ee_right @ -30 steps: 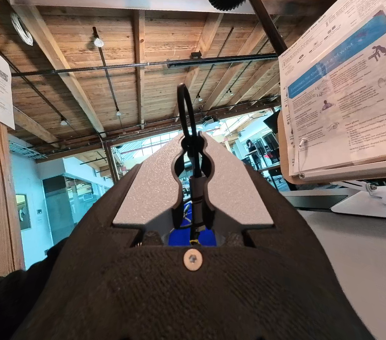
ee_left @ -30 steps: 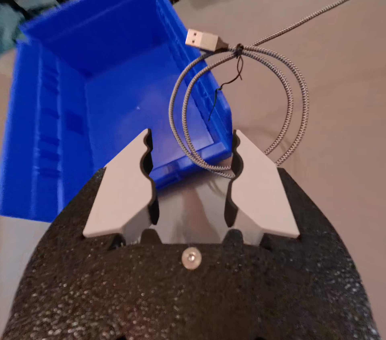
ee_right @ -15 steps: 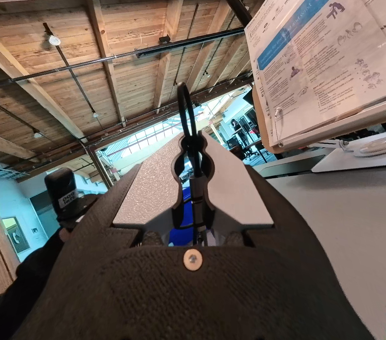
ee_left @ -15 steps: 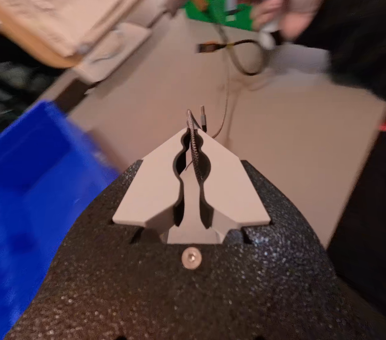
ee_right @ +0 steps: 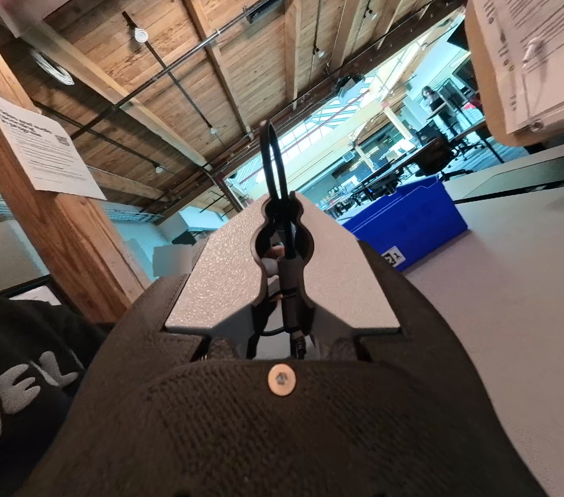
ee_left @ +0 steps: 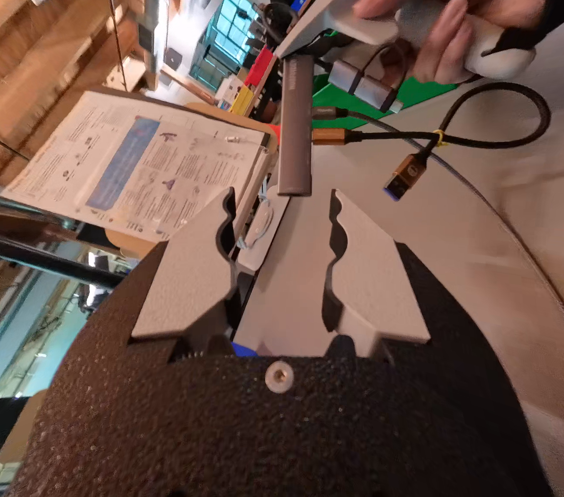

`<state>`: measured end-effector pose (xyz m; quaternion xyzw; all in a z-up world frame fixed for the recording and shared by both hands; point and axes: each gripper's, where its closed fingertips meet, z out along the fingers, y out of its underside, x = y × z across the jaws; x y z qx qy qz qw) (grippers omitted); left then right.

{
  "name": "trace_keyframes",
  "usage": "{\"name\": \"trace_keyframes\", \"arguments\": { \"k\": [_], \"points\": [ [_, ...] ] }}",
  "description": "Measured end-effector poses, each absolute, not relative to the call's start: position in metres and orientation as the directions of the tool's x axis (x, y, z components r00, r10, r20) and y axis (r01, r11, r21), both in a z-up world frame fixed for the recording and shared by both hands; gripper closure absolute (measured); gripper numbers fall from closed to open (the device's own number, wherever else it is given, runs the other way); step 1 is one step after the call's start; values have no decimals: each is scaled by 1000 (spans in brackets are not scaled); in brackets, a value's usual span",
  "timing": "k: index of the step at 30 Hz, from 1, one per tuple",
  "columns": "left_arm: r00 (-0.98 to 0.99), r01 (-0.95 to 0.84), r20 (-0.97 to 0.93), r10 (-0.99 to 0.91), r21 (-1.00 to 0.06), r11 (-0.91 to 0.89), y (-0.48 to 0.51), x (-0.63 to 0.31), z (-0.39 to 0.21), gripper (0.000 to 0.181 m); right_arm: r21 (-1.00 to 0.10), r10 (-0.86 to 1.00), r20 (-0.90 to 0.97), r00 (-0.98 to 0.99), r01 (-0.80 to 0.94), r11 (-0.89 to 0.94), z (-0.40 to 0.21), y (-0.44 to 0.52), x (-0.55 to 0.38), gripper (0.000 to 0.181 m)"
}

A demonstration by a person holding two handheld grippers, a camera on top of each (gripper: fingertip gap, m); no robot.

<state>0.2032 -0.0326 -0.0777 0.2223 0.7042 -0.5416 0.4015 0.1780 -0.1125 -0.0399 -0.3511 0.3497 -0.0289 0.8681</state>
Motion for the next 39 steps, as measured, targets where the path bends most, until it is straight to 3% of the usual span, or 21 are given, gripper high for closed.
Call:
{"name": "trace_keyframes", "arguments": {
  "k": [3, 8, 12, 17, 20, 23, 29, 34, 39],
  "points": [
    [-527, 805, -841, -122, -540, 246, -40, 191, -78, 130, -658, -251, -571, 782, -252, 709, -41, -97, 173, 173],
    [-550, 812, -832, -78, -554, 183, -45, 177, -82, 157, -635, -164, -589, 791, -327, 700, -42, -85, 170, 173],
    [-583, 783, -806, -104, -591, 194, -47, 177, -82, 161, -649, -192, -582, 790, -310, 695, -43, -89, 170, 173],
    [-717, 619, -672, -185, -736, 274, -49, 186, -81, 161, -733, -405, -548, 732, -187, 654, -52, -106, 180, 171],
    [-784, 479, -527, -328, -850, 219, -38, 201, -65, 160, -805, -626, -511, 589, -73, 589, -67, -136, 194, 174],
    [-833, 319, -370, -413, -929, 188, -26, 219, -60, 160, -853, -734, -465, 495, -30, 521, -75, -149, 199, 175],
    [-847, 143, -232, -478, -966, 215, -12, 233, -79, 160, -964, -930, -254, 264, 15, 267, -90, -171, 207, 165],
    [-842, 0, -109, -528, -980, 201, -12, 239, -105, 160, -980, -880, -96, 466, 109, 164, -71, -114, 197, 150],
    [-807, -69, -43, -588, -983, 168, -6, 244, -129, 160, -958, -815, 240, 528, 266, -110, -76, -51, 187, 143]
  ]
}}
